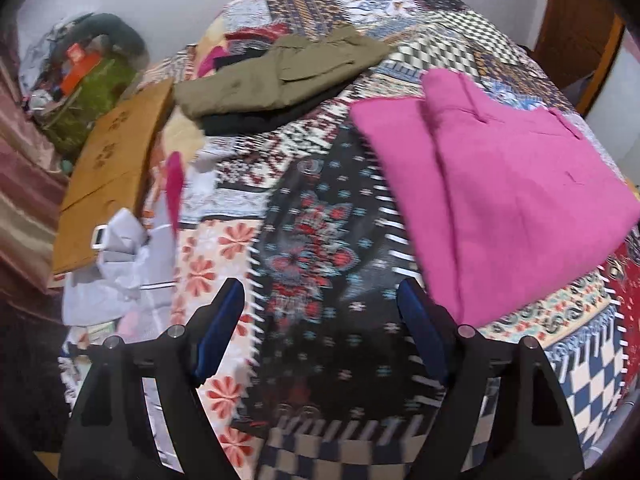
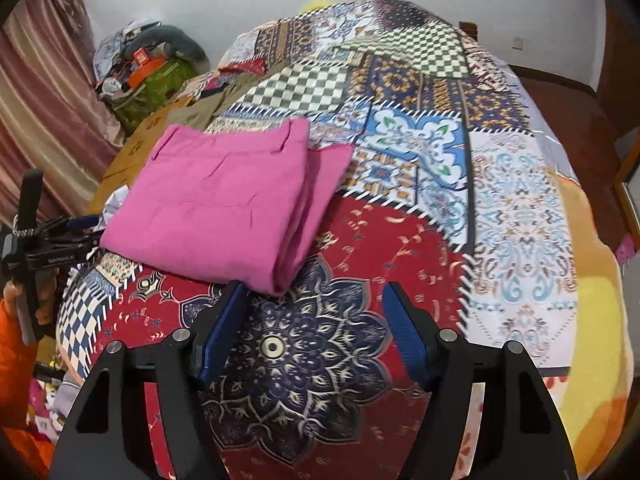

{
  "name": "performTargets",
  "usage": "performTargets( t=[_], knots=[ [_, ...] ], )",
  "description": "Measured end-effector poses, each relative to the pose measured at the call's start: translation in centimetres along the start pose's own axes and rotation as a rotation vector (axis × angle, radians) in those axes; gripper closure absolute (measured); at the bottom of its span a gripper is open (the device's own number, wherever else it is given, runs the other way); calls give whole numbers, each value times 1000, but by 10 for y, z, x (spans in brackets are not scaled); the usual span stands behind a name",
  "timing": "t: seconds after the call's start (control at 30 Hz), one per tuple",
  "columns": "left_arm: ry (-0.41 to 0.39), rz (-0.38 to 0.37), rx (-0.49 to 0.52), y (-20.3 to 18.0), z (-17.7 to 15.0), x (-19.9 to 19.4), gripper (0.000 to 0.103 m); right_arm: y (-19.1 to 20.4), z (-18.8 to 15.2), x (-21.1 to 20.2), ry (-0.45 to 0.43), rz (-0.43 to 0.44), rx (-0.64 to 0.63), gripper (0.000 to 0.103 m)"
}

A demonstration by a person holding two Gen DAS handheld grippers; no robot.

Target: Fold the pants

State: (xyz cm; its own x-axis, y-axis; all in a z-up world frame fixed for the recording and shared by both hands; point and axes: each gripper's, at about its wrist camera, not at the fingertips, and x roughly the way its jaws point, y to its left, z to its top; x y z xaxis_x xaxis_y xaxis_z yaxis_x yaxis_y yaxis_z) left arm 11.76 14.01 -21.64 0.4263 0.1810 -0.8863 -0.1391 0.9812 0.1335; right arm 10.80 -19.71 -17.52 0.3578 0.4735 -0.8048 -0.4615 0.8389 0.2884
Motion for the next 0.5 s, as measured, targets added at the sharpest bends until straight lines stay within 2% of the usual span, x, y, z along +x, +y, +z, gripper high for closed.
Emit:
performTargets(
  t=[0.1, 0.23, 0.33, 0.43, 0.47, 0.5],
  knots=[
    [-35, -11, -16, 4, 11, -9, 24, -4, 8, -11, -44, 1, 13, 36],
    [-123, -41, 11, -8, 35, -27, 24, -2, 27, -18, -109, 13, 16, 36],
    [-167, -88, 44, -25, 57, -32, 24, 4, 45, -9, -120, 11, -10, 36],
    [-167, -133, 69, -42, 77, -23, 24, 9, 60, 9, -103, 37, -30, 36],
    [-163, -145, 84, -49, 82, -18, 28, 10, 63, 15, -92, 47, -33, 37],
    [-155, -156, 96, -54, 86, -14, 36, 12, 66, 22, -81, 61, -40, 39]
  ],
)
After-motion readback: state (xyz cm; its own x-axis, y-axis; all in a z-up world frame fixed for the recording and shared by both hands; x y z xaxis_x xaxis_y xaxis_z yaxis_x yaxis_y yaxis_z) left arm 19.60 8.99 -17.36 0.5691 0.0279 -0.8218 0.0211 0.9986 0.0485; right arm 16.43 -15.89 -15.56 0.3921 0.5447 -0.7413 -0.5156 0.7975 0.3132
